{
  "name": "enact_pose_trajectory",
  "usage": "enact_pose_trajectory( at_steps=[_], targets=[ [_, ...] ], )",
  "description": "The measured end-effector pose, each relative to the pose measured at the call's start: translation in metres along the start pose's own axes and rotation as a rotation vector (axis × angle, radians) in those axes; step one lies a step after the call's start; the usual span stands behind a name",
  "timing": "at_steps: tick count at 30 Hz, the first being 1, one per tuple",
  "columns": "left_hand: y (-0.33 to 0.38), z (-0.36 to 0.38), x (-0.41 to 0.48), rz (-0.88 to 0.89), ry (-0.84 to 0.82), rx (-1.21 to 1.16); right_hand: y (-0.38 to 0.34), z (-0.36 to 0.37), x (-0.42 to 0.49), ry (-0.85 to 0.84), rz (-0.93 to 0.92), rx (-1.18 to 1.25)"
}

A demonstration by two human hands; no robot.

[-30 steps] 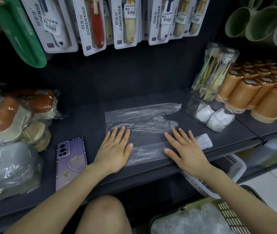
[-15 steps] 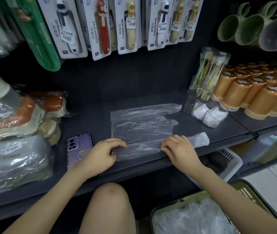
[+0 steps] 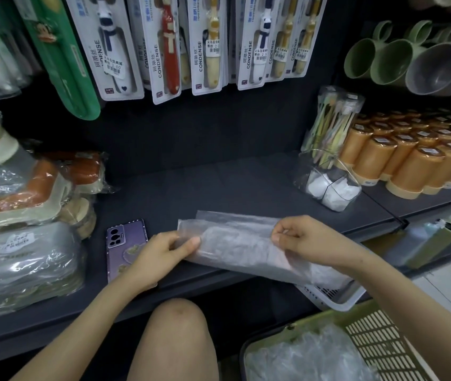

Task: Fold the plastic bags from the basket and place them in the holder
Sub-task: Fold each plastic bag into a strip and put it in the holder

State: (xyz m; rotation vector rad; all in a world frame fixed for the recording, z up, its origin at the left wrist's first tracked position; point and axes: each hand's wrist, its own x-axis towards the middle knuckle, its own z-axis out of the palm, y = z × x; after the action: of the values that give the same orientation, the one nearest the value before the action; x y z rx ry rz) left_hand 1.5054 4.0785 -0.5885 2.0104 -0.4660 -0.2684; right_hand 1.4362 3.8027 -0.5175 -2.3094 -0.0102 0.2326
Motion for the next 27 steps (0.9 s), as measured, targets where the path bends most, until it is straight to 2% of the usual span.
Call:
enact_pose_trajectory(
  at_steps=[3,6,11,20,22,24,27],
  targets=[
    [0.002,0.006,0.009,0.009,0.158,0.079,-0.003,-0.008,0.018,-0.058,0.025,-0.007],
    [0.004,0.007,0.022,-0.003,0.249,0.163,0.004,-0.012,0.039,-0.032,0.080,0.013],
    [0.005,0.017,0.039,-0.070,0.305,0.375,0.019,-0.009,0.052,-0.049,0.252,0.049],
    [0.006,0.019,0.046,-0.123,0.338,0.506,0.033,0.004,0.057,0.050,0.218,-0.200],
    [0.002,0.018,0.046,-0.047,0.416,0.662,0.032,0.005,0.057,0.060,0.219,-0.260],
    [-0.002,0.020,0.046,0.143,0.436,0.819,0.032,0.006,0.058,0.062,0.220,-0.276],
    [-0.006,0.029,0.050,0.436,0.270,0.861,0.032,0.006,0.058,0.071,0.218,-0.283]
  ],
)
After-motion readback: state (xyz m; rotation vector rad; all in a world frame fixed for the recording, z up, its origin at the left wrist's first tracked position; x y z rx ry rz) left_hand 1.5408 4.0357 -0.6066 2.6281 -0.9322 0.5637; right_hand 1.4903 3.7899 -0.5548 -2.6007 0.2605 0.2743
